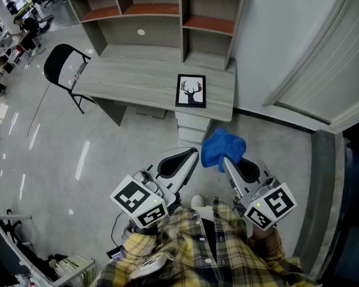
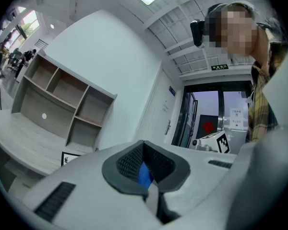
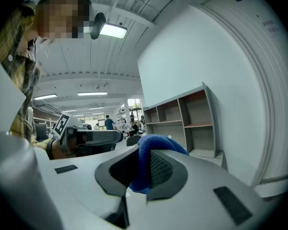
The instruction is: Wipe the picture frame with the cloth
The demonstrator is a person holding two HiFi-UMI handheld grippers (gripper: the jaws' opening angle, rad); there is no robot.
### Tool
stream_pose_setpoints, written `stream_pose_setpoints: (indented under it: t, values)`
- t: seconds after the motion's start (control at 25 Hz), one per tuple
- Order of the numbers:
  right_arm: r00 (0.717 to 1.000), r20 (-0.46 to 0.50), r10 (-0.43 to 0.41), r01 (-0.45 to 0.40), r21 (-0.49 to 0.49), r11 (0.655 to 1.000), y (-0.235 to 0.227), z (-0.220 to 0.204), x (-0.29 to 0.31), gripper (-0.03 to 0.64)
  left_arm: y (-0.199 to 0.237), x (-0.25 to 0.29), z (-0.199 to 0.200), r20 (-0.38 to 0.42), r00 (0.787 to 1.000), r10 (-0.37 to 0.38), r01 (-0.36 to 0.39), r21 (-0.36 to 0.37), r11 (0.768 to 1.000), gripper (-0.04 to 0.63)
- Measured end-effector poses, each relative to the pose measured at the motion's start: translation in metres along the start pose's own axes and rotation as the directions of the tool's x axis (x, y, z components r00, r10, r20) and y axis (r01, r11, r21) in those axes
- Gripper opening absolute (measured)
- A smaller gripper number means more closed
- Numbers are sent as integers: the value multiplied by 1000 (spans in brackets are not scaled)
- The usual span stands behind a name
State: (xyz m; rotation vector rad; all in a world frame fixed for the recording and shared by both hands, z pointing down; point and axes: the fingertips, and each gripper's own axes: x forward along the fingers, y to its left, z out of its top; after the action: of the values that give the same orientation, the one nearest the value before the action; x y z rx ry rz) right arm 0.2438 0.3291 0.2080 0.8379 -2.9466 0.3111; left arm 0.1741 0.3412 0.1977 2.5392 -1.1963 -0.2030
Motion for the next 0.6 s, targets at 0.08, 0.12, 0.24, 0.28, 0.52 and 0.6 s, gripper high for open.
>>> stream_pose_setpoints:
  t: [0.08,0.12,0.24,0.28,0.52,0.6]
  values:
    - [1000,3,2,-2,-2,1000,0,1,-4,48,-4,1,0,-3,1000,0,0,4,1000,6]
    - [1000,4,2,-2,-3,1000,0,2,-6,48,-6,2,0,-4,1000,1,-1,6,1000,6]
    - [1000,8,7,-7,-5,1000,-1,2,-13,46,-11,3,-1,-3,1000,9,-9,8,1000,6]
    - [1000,9,7,-7,-5,1000,-2,1,-15,47,-13,3,-1,-2,1000,14,-14,8,1000,6]
    - [999,34,8,-9,27,1000,-10,-3,-36,48,-22,1,-7,17,998,61,-61,10,998,6]
    - [999,38,15,-16,37,999,-11,-6,-42,48,-25,-1,-11,19,997,78,-78,11,997,6]
